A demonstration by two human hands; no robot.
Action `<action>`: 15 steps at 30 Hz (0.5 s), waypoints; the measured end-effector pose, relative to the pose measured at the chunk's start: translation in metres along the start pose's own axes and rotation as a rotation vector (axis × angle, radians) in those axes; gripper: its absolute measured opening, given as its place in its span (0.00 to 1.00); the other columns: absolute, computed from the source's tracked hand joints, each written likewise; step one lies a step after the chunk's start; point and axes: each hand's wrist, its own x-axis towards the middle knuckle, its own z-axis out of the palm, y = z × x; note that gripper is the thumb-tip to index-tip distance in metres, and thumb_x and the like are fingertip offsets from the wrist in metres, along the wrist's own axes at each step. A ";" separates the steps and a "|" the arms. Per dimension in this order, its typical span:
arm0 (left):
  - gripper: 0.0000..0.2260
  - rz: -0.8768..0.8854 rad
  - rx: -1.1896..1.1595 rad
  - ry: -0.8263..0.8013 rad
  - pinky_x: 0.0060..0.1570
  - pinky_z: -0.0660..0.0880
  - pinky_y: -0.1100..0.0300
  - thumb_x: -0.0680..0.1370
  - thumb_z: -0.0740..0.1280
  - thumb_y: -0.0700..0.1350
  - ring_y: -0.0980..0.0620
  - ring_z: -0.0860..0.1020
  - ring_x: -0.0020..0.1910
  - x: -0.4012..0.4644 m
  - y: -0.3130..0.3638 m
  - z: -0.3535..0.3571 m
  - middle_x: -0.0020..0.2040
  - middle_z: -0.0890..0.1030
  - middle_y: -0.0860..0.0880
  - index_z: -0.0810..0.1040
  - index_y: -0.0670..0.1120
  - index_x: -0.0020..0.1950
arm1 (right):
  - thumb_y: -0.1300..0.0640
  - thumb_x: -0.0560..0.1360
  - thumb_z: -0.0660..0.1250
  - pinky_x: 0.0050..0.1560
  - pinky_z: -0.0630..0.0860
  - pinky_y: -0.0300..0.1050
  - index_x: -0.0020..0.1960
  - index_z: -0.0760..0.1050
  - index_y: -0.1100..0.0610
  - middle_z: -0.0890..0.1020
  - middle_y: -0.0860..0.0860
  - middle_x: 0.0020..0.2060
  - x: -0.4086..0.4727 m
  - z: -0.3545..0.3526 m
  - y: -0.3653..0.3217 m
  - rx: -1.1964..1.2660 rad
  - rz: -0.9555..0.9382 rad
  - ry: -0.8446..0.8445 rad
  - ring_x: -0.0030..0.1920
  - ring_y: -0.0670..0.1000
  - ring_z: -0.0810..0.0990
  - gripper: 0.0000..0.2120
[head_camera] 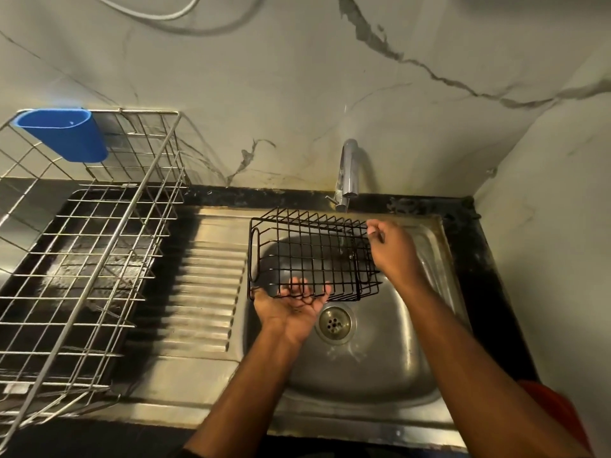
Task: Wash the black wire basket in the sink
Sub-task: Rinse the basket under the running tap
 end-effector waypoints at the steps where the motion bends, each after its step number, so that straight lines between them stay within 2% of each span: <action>1: 0.32 -0.001 -0.005 0.000 0.65 0.70 0.33 0.83 0.51 0.66 0.48 0.79 0.22 0.002 0.001 0.000 0.24 0.78 0.45 0.72 0.43 0.32 | 0.56 0.82 0.62 0.52 0.74 0.38 0.65 0.77 0.53 0.78 0.54 0.63 -0.002 0.000 0.000 -0.002 -0.035 0.011 0.58 0.52 0.79 0.13; 3: 0.34 -0.006 -0.014 0.000 0.64 0.72 0.33 0.83 0.51 0.67 0.49 0.78 0.25 0.008 0.002 -0.002 0.25 0.77 0.47 0.73 0.43 0.29 | 0.55 0.82 0.63 0.47 0.75 0.37 0.63 0.79 0.50 0.74 0.53 0.63 -0.007 0.001 0.000 -0.036 -0.115 -0.005 0.58 0.52 0.77 0.12; 4: 0.35 -0.008 -0.013 -0.002 0.64 0.72 0.33 0.83 0.51 0.67 0.49 0.77 0.25 0.009 0.002 -0.003 0.25 0.76 0.48 0.74 0.43 0.27 | 0.54 0.82 0.63 0.48 0.76 0.39 0.63 0.79 0.49 0.72 0.53 0.65 -0.008 0.002 -0.001 -0.095 -0.144 -0.039 0.60 0.52 0.75 0.12; 5: 0.35 -0.012 -0.005 -0.003 0.63 0.73 0.33 0.83 0.52 0.67 0.49 0.77 0.25 0.009 0.002 -0.003 0.25 0.76 0.48 0.74 0.43 0.27 | 0.51 0.82 0.63 0.54 0.77 0.45 0.65 0.78 0.48 0.69 0.53 0.68 -0.009 0.004 -0.002 -0.177 -0.155 -0.088 0.64 0.54 0.72 0.13; 7: 0.32 -0.011 0.013 -0.009 0.57 0.75 0.34 0.83 0.53 0.66 0.49 0.77 0.24 0.006 0.001 -0.002 0.24 0.75 0.48 0.75 0.43 0.32 | 0.44 0.82 0.59 0.67 0.69 0.58 0.70 0.74 0.48 0.61 0.53 0.75 -0.006 0.007 -0.004 -0.334 -0.143 -0.205 0.72 0.58 0.63 0.19; 9: 0.30 -0.002 0.017 -0.007 0.54 0.75 0.34 0.83 0.53 0.65 0.49 0.78 0.24 0.003 0.001 -0.001 0.24 0.76 0.48 0.74 0.44 0.34 | 0.41 0.82 0.57 0.70 0.63 0.62 0.71 0.73 0.49 0.57 0.52 0.77 -0.001 0.008 -0.005 -0.344 -0.121 -0.293 0.75 0.59 0.57 0.22; 11: 0.30 0.010 -0.001 0.004 0.62 0.73 0.33 0.83 0.53 0.65 0.49 0.78 0.24 0.001 0.004 0.001 0.24 0.77 0.47 0.73 0.45 0.33 | 0.41 0.81 0.59 0.66 0.68 0.57 0.65 0.78 0.50 0.65 0.53 0.74 0.005 0.009 -0.002 -0.153 -0.083 -0.232 0.72 0.57 0.64 0.20; 13: 0.29 0.024 -0.021 0.013 0.66 0.71 0.33 0.83 0.53 0.64 0.49 0.79 0.22 -0.001 0.008 0.004 0.24 0.78 0.46 0.72 0.45 0.34 | 0.44 0.80 0.63 0.55 0.75 0.46 0.58 0.80 0.53 0.78 0.54 0.61 0.009 0.010 0.000 0.025 -0.047 -0.012 0.61 0.54 0.77 0.15; 15: 0.27 0.039 -0.018 0.022 0.67 0.70 0.34 0.84 0.52 0.64 0.49 0.79 0.21 -0.003 0.009 0.004 0.24 0.79 0.45 0.72 0.45 0.36 | 0.49 0.80 0.66 0.48 0.76 0.41 0.55 0.80 0.54 0.82 0.52 0.52 0.009 0.009 0.001 0.068 -0.042 0.083 0.52 0.51 0.81 0.10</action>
